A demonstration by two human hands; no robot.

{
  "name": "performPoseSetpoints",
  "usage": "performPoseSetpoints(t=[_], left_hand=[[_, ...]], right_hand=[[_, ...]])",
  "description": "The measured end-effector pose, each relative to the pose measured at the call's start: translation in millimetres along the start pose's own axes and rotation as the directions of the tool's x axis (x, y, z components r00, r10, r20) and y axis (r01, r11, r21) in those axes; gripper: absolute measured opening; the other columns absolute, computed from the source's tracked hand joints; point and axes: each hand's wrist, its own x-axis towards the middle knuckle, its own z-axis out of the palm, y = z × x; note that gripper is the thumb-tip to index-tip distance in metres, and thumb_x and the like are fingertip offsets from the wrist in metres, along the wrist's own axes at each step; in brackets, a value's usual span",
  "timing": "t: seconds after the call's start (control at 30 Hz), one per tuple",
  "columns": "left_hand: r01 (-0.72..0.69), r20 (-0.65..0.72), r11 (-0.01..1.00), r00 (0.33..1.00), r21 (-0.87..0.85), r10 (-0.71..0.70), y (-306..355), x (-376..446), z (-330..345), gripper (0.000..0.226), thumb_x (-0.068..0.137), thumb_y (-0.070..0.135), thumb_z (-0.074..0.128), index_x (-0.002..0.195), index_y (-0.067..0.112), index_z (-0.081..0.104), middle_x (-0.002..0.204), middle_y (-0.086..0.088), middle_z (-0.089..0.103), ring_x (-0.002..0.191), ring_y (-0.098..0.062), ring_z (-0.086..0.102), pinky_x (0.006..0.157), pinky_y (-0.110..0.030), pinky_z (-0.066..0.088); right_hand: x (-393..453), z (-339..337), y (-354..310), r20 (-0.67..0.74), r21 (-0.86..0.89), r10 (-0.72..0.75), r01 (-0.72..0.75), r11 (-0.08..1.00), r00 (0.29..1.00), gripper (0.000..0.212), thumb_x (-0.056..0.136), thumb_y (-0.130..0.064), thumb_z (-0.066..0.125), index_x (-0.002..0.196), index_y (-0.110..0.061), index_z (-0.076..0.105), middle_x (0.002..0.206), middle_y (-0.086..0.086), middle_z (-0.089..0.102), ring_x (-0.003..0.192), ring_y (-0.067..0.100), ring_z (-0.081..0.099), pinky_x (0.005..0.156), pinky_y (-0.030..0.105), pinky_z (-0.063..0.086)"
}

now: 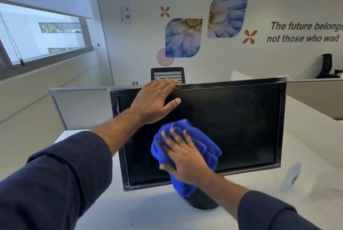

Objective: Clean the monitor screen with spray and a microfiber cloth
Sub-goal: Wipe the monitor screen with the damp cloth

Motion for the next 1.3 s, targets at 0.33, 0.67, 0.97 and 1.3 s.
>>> performPoseSetpoints(t=[0.33,0.67,0.97,1.3], left_hand=[[-0.026,0.02,1.0,0.999,-0.014,0.026,2.7,1.6,-4.9,0.084,0.091,0.071,0.021,0.155,0.018,0.029,0.158,-0.004,0.037,0.145,-0.02,0.032,0.12,-0.036,0.015],[-0.032,0.0,0.999,0.999,-0.026,0.032,4.6,2.8,-2.5,0.084,0.087,0.067,0.028,0.155,0.017,0.031,0.156,-0.005,0.041,0.142,-0.019,0.037,0.121,-0.038,0.021],[-0.044,-0.017,0.999,0.999,-0.001,0.044,4.8,4.1,-3.2,0.084,0.088,0.069,0.028,0.153,0.016,0.033,0.153,-0.006,0.044,0.139,-0.021,0.039,0.119,-0.035,0.019],[-0.059,0.001,0.991,0.998,0.124,0.059,6.3,2.2,2.0,0.088,0.089,0.07,0.029,0.157,0.016,0.022,0.162,-0.004,0.03,0.15,-0.019,0.022,0.124,-0.034,0.006]], right_hand=[[-24.0,-5.4,29.8,-0.042,-0.111,-0.039,0.034,0.993,0.998,0.064,0.096,-0.033,0.043,0.156,-0.024,0.021,0.164,-0.005,0.019,0.152,0.02,0.011,0.122,0.045,0.004],[69.4,-45.5,24.6,-0.453,0.123,0.346,-0.327,0.937,0.822,0.055,0.094,-0.01,0.06,0.147,-0.015,0.045,0.156,0.002,0.038,0.149,0.022,0.024,0.121,0.049,0.021],[37.4,-56.2,86.0,-0.499,0.159,0.37,-0.337,0.928,0.783,0.046,0.098,-0.024,0.05,0.143,-0.016,0.052,0.151,0.003,0.046,0.145,0.021,0.034,0.119,0.049,0.026],[-1.1,-54.2,132.0,-0.379,0.506,0.857,-0.696,0.508,0.35,0.056,0.1,-0.036,0.038,0.152,-0.015,0.035,0.161,0.007,0.028,0.151,0.027,0.016,0.12,0.057,0.016]])
